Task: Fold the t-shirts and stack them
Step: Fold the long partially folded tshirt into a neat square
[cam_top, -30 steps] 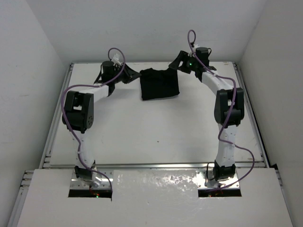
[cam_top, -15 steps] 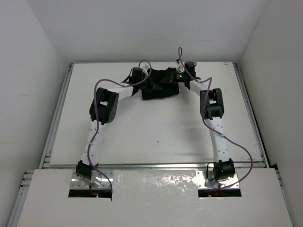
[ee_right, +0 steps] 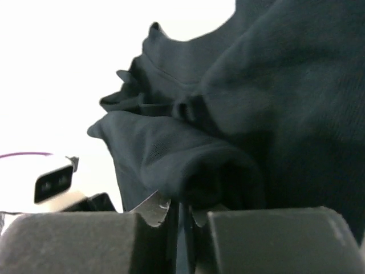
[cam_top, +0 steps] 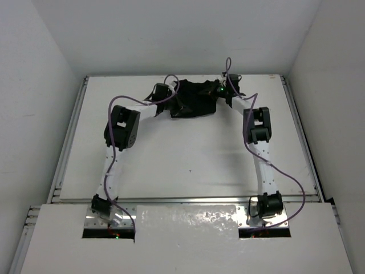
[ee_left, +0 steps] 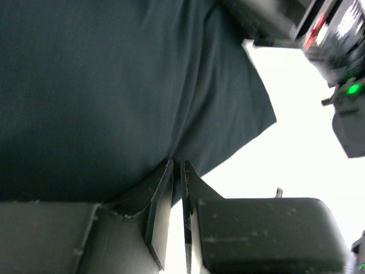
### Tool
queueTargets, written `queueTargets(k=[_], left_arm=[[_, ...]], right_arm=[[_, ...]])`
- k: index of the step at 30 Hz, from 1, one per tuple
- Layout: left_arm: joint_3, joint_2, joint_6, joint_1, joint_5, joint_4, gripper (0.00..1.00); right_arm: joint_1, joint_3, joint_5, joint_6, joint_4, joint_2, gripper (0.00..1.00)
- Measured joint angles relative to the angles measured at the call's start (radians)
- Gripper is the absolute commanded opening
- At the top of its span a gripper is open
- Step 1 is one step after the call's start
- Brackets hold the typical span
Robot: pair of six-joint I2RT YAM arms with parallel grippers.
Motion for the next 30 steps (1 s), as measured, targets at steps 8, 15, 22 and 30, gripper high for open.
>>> queueTargets(k=[8, 15, 22, 30], left_arm=[[-0.523, -0.300, 0.036, -0.018, 0.010, 0.084, 0.11], [-0.922, -0.561, 0.022, -0.151, -0.043, 0.162, 0.09], [-1.130, -0.816, 0.004, -0.315, -0.199, 0.021, 0.12], [-0.935, -1.124, 0.054, -0.275, -0.367, -0.180, 0.14]], right_arm=[[0.031, -0.954, 0.199, 0.002, 0.206, -0.568, 0.00], [0.066, -1.458, 0.132, 0.113, 0.546, -0.772, 0.08], [0.171, -1.774, 0.106, 0.183, 0.705, -0.951, 0.10], [0.227, -1.822, 0.120, 0.174, 0.695, -1.195, 0.10]])
